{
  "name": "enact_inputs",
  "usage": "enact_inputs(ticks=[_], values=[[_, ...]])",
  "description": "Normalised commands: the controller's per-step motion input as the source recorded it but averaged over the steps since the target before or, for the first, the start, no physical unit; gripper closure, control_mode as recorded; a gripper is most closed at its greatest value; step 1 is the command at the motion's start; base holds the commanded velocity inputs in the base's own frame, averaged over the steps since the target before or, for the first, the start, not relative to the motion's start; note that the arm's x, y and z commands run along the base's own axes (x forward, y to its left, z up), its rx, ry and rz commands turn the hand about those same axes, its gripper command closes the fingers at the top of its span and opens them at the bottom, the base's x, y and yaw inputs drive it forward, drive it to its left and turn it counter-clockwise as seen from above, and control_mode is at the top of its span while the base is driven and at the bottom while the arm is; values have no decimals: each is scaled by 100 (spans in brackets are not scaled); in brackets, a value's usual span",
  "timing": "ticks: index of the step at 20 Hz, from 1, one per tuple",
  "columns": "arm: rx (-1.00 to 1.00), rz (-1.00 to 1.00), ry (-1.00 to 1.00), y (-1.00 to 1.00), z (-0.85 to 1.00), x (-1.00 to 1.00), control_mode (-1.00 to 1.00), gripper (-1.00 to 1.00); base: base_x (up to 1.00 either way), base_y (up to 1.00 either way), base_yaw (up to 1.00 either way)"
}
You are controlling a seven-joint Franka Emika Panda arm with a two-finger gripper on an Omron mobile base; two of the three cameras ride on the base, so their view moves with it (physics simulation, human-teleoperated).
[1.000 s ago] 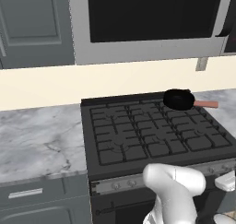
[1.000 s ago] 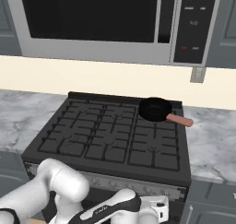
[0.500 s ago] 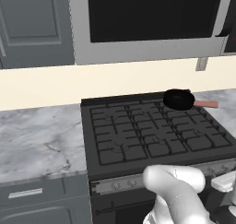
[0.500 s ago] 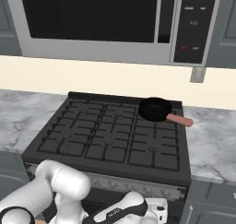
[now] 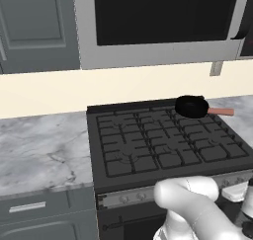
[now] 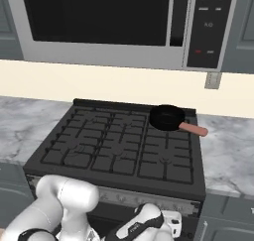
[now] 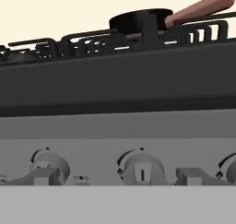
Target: Turn on the rear right burner of the stove.
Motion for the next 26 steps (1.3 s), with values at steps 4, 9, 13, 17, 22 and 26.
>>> enact_inputs(ticks=[4,9,13,17,22,26], values=[[0,0,-1,-18,-36,25,-100,-100,0,0,0],[0,0,-3,-17,-43,21,-100,-100,0,0,0],[1,0,-1,-12,-27,17,-100,-100,0,0,0],[4,0,0,-6,-6,9,-100,-100,0,0,0],[3,0,-9,17,0,0,-100,-100,0,0,0],[0,0,-13,38,0,-5,-100,-100,0,0,0]])
